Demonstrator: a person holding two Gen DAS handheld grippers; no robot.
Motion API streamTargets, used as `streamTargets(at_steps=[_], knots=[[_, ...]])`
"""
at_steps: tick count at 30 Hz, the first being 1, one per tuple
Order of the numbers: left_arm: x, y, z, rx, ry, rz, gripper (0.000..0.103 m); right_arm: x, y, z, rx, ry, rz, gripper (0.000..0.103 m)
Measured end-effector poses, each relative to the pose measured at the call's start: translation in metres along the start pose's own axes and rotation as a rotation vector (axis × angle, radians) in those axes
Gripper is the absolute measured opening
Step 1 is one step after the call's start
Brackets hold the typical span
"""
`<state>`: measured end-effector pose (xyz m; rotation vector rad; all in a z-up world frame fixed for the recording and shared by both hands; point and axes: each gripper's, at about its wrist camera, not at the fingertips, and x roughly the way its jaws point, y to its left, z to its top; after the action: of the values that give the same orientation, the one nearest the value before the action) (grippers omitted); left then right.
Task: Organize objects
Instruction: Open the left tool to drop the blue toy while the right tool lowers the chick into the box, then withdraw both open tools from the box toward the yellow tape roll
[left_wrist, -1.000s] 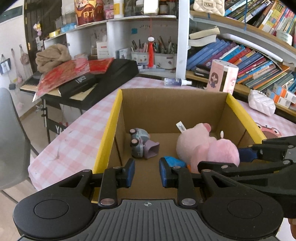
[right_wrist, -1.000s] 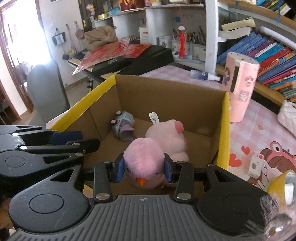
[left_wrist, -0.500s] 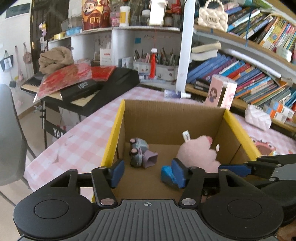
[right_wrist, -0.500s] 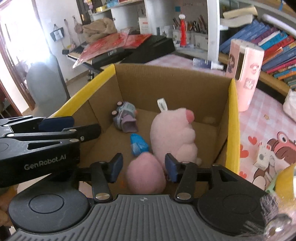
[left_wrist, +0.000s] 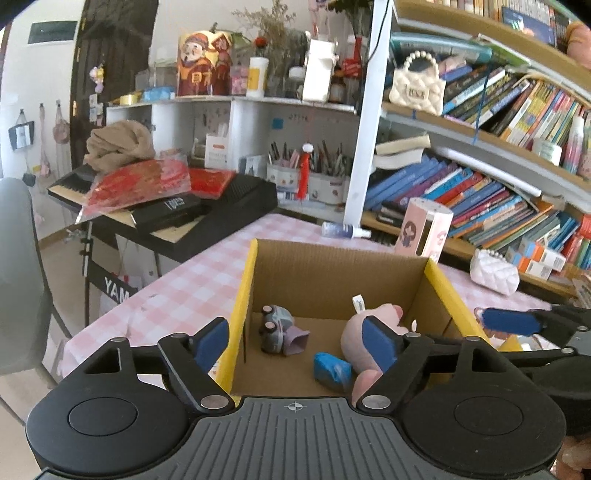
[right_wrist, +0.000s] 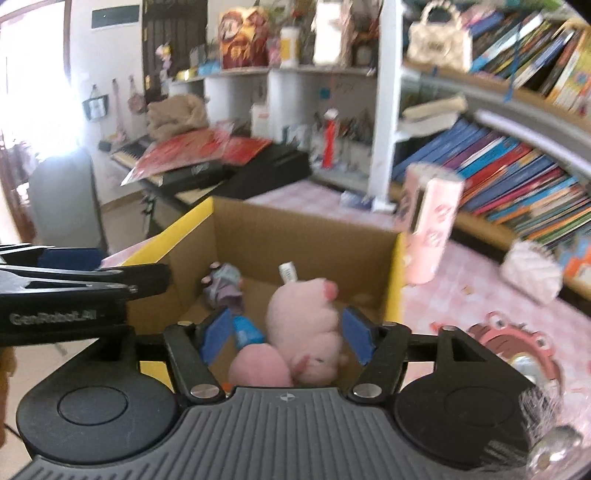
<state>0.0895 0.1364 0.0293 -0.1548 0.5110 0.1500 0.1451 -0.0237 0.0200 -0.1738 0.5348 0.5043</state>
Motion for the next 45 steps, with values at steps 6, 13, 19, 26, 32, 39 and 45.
streamTargets(at_steps=[6, 13, 19, 26, 32, 39, 45], knots=[[-0.018, 0.007, -0.011, 0.000, -0.008, -0.010, 0.082, -0.027, 0.002, -0.013, 0.019, -0.064, -0.104, 0.070], [-0.032, 0.015, -0.030, -0.002, 0.042, 0.009, 0.082, -0.045, 0.010, -0.035, 0.040, -0.010, -0.164, 0.070], [-0.045, 0.020, -0.050, -0.009, 0.109, 0.017, 0.083, -0.059, 0.024, -0.055, 0.054, 0.056, -0.187, 0.072], [-0.063, 0.020, -0.070, 0.014, 0.149, 0.012, 0.086, -0.073, 0.041, -0.074, 0.036, 0.105, -0.212, 0.076], [-0.076, 0.021, -0.083, 0.027, 0.180, 0.006, 0.086, -0.084, 0.053, -0.088, 0.019, 0.123, -0.205, 0.078], [-0.088, 0.020, -0.091, 0.054, 0.198, -0.005, 0.086, -0.095, 0.063, -0.100, 0.029, 0.145, -0.211, 0.081], [-0.094, 0.019, -0.098, 0.067, 0.211, -0.015, 0.086, -0.104, 0.064, -0.108, 0.050, 0.152, -0.226, 0.082]])
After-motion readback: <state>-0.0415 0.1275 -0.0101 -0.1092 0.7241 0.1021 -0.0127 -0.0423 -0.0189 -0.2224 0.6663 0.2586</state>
